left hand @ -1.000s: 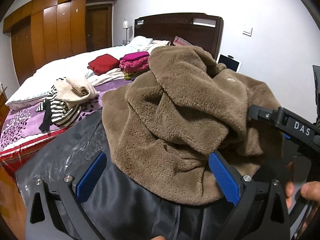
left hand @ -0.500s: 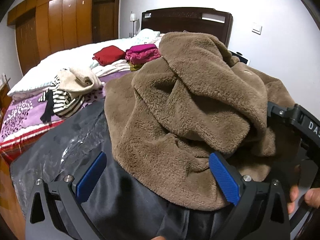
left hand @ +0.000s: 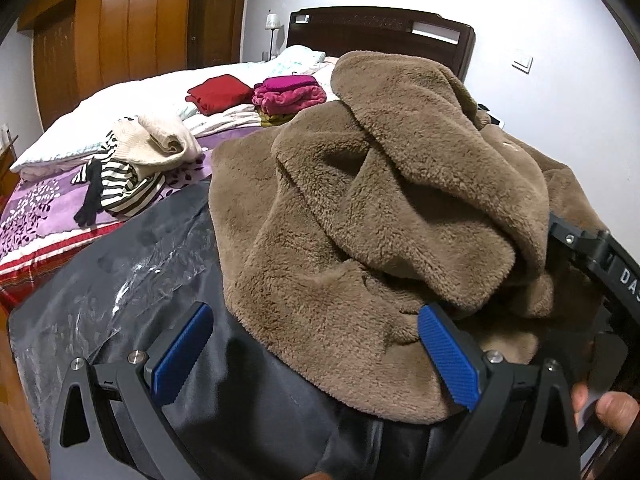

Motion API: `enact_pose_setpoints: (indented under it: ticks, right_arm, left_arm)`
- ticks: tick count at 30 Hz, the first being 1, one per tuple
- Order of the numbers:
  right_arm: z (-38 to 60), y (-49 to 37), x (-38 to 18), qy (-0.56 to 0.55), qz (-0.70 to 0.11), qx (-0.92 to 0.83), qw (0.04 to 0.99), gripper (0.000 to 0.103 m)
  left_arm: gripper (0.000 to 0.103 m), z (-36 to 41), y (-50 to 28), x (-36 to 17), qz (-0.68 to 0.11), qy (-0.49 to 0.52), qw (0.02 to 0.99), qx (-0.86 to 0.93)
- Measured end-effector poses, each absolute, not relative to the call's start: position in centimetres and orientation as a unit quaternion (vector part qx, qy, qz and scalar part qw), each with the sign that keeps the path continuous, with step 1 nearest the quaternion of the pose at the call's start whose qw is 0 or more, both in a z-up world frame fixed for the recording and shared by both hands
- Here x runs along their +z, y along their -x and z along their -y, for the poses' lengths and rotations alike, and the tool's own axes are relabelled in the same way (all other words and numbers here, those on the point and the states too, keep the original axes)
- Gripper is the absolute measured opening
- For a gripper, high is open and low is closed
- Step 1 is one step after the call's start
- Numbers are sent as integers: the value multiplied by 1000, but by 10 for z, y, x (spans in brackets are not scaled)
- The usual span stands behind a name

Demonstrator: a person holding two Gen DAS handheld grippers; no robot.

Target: Fold clothes

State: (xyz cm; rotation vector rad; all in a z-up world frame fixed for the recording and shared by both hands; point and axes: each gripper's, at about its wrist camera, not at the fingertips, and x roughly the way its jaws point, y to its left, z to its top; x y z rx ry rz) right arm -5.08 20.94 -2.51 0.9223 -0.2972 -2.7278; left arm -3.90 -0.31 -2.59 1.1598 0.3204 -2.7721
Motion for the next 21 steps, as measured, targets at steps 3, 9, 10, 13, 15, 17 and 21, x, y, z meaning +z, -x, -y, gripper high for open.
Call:
enact_pose_setpoints:
  ticks: [3, 9, 10, 13, 15, 17, 21]
  right_arm:
    - [-209, 50, -23, -313, 95, -937, 123, 103]
    - [-206, 49, -23, -314, 88, -938, 115, 103]
    - [-206, 49, -23, -314, 86, -939, 113, 103]
    - [-206, 48, -22, -313, 78, -941, 105, 103]
    - [-204, 47, -21, -312, 70, -942, 99, 103]
    - [-202, 45, -20, -308, 57, -945, 94, 103]
    - [-196, 42, -19, -305, 41, -947, 97, 103]
  left_arm:
    - [102, 4, 40, -27, -109, -385, 61, -914]
    - [102, 3, 41, -27, -109, -385, 63, -914]
    - [102, 3, 40, -27, -109, -385, 63, -914]
    - [102, 4, 41, -27, -109, -386, 63, -914]
    - [102, 5, 41, -27, -110, -387, 64, -913]
    - [102, 6, 42, -28, -111, -389, 64, -912]
    - [102, 7, 43, -30, -113, -389, 70, -912]
